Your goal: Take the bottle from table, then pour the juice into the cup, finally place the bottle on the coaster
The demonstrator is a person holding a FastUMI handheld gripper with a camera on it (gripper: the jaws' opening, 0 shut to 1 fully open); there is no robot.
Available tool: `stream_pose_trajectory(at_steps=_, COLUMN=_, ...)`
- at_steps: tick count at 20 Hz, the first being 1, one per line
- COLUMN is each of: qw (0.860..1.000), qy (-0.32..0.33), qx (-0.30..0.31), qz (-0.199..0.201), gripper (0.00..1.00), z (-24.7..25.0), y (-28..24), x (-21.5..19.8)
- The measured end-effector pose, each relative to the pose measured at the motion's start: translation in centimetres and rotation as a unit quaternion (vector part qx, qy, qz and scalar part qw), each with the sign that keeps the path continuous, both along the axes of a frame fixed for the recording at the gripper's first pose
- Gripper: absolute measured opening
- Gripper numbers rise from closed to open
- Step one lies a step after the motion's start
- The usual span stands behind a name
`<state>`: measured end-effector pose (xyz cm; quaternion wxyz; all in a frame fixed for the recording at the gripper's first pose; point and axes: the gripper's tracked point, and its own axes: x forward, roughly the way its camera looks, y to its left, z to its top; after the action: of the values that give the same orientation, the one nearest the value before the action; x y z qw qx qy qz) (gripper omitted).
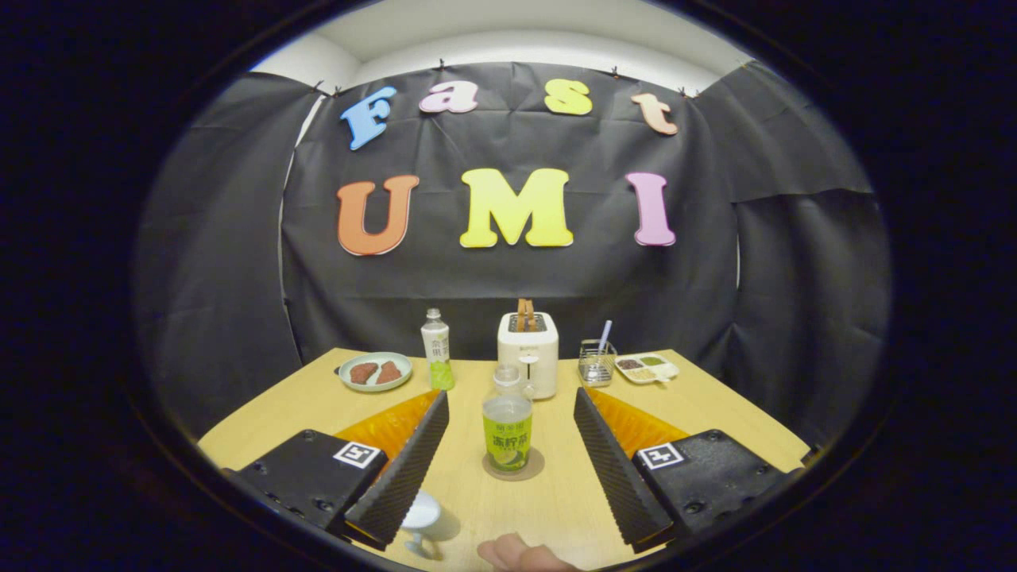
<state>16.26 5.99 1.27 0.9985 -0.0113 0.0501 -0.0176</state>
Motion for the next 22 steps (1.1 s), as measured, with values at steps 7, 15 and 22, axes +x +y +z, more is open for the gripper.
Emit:
stream_pose_trajectory(at_steps=7, qw=0.999, qy=-0.027, qx=-0.019, qz=-0.005, gripper=1.0, z=0.9, y=-2.1, x=-9.6)
stream_pose_trajectory(at_steps=15, qw=0.998, qy=-0.055, qx=-0.017, qz=0.005, gripper=1.0, z=-0.4, y=-4.0, x=-17.3)
stream_pose_trajectory(at_steps=22, qw=0.997, qy=-0.061, qx=-0.035, qz=0.015, gripper=1.0, z=-2.9, y=-4.0, x=-18.3)
